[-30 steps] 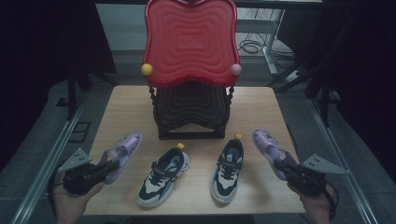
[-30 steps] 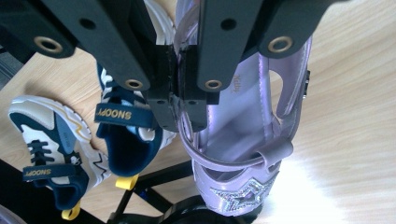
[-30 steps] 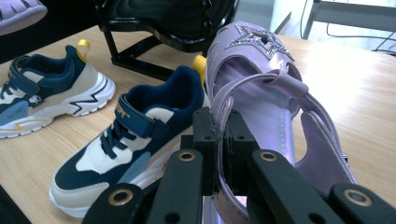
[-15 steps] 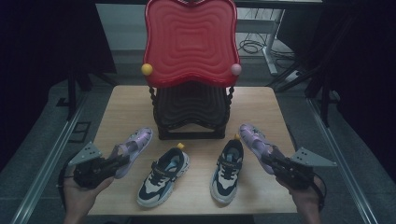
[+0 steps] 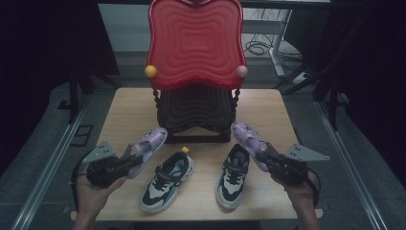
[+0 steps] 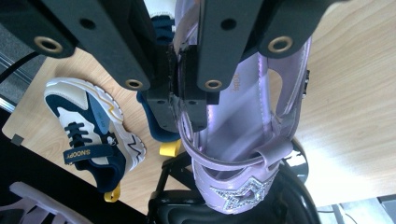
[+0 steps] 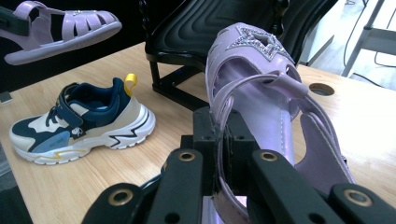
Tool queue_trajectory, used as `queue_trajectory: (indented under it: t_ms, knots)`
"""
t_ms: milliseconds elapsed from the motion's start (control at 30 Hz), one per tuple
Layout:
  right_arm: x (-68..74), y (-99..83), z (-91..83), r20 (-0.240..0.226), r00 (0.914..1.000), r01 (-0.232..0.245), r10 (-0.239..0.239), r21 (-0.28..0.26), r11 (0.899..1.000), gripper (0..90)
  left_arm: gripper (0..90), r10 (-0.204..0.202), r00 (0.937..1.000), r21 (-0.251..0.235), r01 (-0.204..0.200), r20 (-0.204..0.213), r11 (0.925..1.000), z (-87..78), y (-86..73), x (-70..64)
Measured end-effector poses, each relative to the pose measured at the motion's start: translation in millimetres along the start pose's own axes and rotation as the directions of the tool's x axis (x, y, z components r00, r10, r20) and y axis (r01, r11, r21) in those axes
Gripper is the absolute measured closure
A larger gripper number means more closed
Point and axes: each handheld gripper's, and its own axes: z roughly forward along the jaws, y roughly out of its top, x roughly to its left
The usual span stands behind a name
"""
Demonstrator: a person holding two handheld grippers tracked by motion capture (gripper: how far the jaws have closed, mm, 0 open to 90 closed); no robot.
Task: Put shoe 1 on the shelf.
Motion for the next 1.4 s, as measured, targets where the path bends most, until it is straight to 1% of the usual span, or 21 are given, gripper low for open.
queue_trajectory:
  t_ms: [333, 667, 833, 1133, 1400]
  knots:
    - [0.5, 4.7, 15.1, -0.025, 0.9996, -0.011, 0.011, -0.003, 1.0, 86.1, 86.6, 0.021, 0.9996, 0.001, -0.021, 0.018, 0.9998, 11.1, 9.9, -3.9]
    - [3.4, 10.6, 29.6, -0.045, 0.999, -0.003, 0.003, -0.003, 1.0, 86.1, 86.6, 0.019, 0.9996, -0.016, -0.019, 0.019, 0.9997, 20.8, 17.9, -5.7]
    - [6.1, 13.4, 36.7, -0.058, 0.9983, 0.002, -0.002, 0.002, 1.0, 86.1, 86.7, 0.027, 0.9993, -0.019, -0.026, 0.027, 0.9995, 26.2, 22.9, -7.0]
    - [10.7, 18.5, 47.2, -0.078, 0.9969, 0.011, -0.011, 0.003, 1.0, 86.1, 86.8, 0.028, 0.9991, -0.036, -0.027, 0.03, 0.999, 31.4, 28.9, -8.2]
    - [12.3, 22.1, 55.6, -0.086, 0.9962, 0.008, -0.008, -0.001, 1.0, 86.1, 86.7, 0.025, 0.9992, -0.056, -0.023, 0.032, 0.9982, 37.7, 34.8, -8.2]
